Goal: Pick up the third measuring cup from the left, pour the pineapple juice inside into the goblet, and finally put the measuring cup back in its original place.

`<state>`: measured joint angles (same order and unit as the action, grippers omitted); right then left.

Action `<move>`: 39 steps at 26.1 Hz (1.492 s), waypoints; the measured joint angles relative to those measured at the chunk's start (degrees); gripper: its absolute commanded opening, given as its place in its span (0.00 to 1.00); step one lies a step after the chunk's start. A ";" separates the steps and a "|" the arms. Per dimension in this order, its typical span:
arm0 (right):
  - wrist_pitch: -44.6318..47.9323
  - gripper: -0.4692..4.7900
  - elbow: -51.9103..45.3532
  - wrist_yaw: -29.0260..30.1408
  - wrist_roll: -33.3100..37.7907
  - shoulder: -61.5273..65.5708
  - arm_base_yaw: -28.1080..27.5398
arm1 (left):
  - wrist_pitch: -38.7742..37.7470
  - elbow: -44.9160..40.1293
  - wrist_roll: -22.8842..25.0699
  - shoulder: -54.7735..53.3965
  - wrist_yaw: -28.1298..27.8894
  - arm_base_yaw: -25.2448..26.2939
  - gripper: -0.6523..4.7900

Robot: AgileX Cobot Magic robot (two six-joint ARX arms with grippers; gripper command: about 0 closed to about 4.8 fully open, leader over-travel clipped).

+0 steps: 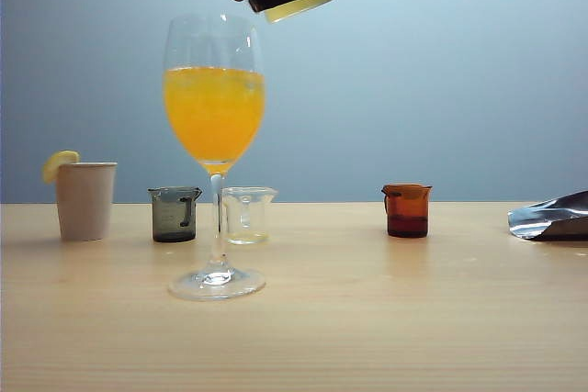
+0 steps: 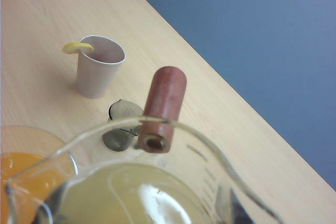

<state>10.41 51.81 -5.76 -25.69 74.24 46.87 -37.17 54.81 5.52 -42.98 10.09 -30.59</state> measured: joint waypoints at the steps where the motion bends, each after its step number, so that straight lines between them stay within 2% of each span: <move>1: 0.00 0.48 0.00 0.00 -0.09 0.00 0.00 | 0.00 0.00 0.00 0.00 0.00 0.00 0.11; 12: -1.20 0.48 3.45 -0.48 -0.26 2.84 -0.11 | 0.00 0.00 0.00 0.00 0.00 0.00 0.11; 19: -1.75 0.48 3.45 -0.48 -2.95 2.84 -0.11 | 0.00 0.00 0.00 0.00 0.00 0.00 0.11; 39: -1.51 0.48 4.72 -0.46 -15.26 2.86 -0.07 | 0.00 0.00 0.00 0.00 0.00 0.00 0.11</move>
<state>8.91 56.53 -6.22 -40.95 77.10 46.81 -37.17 54.81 5.52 -42.98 10.09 -30.59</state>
